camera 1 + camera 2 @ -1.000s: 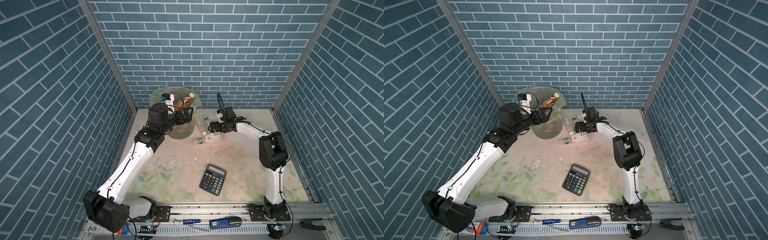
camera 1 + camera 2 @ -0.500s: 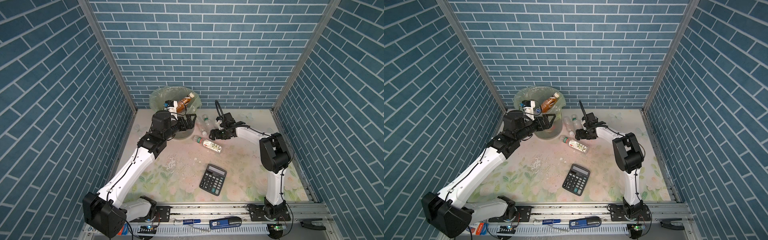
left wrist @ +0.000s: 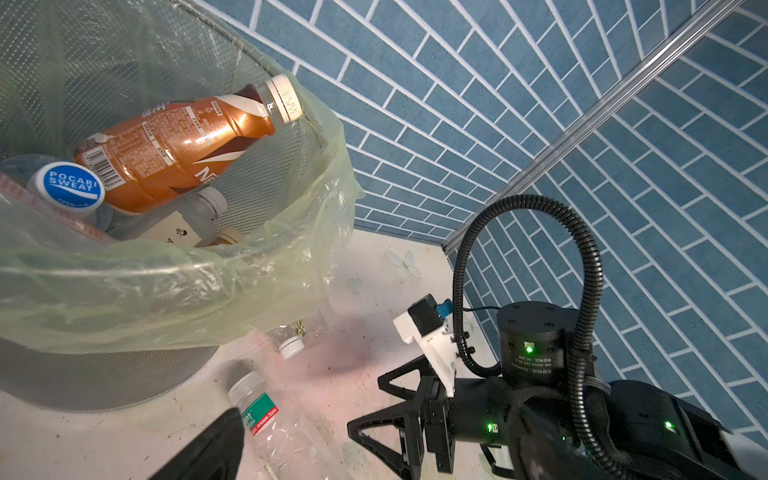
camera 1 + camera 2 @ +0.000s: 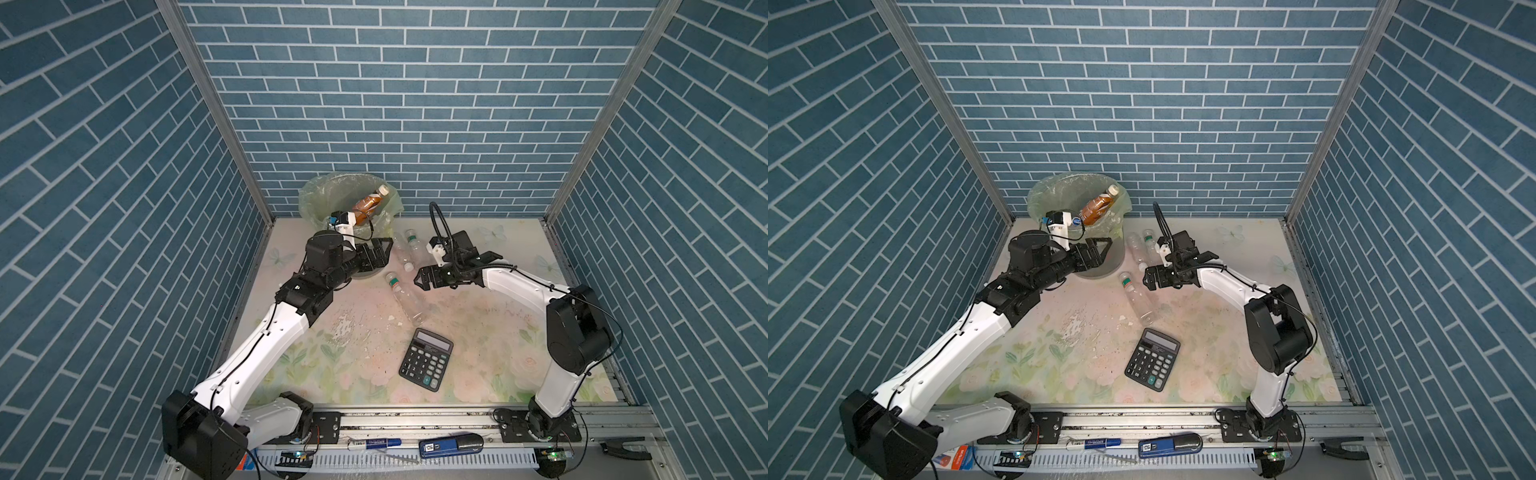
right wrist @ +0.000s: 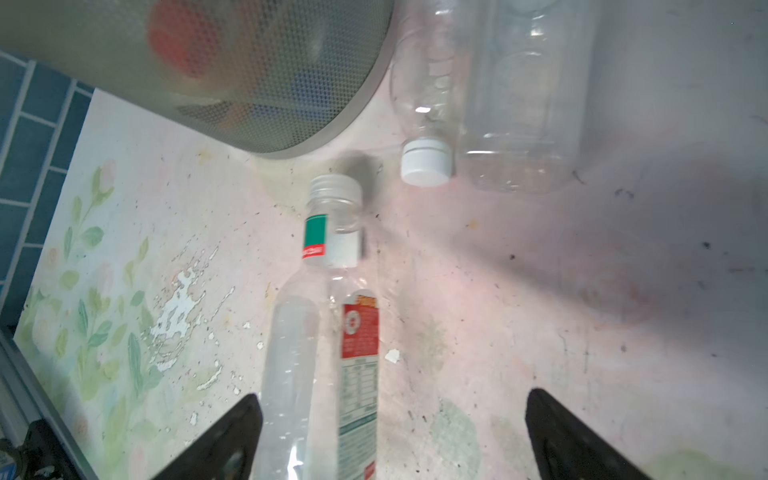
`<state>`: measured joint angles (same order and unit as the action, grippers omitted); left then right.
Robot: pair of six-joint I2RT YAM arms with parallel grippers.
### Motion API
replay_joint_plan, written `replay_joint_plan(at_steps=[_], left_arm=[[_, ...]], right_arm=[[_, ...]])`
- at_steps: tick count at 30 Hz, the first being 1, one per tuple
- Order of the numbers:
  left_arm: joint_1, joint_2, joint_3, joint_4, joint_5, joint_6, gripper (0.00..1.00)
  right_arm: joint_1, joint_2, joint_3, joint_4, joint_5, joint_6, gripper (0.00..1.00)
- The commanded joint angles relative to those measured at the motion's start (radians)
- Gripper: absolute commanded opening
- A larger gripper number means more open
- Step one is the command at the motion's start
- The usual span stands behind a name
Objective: Throw the plastic bottles in the bin
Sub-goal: 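Lower the right gripper onto the lying bird-label bottle and close it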
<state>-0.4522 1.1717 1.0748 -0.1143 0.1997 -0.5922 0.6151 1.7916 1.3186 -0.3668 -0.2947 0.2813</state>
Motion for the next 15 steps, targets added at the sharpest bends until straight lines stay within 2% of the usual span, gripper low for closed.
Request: replay_joint_plan(at_steps=[1, 10, 15], left_arm=[[-0.006, -0.029, -0.014, 0.000, -0.021, -0.001, 0.99], [-0.006, -0.067, -0.032, -0.028, -0.043, 0.002, 0.99], [-0.006, -0.071, -0.036, -0.042, -0.054, 0.006, 0.99]], right_arm=[[0.048, -0.003, -0.029, -0.008, -0.023, -0.050, 0.99], [0.132, 0.087, 0.012, -0.107, 0.154, -0.092, 0.99], [0.155, 0.108, 0.011, -0.122, 0.144, -0.091, 0.99]])
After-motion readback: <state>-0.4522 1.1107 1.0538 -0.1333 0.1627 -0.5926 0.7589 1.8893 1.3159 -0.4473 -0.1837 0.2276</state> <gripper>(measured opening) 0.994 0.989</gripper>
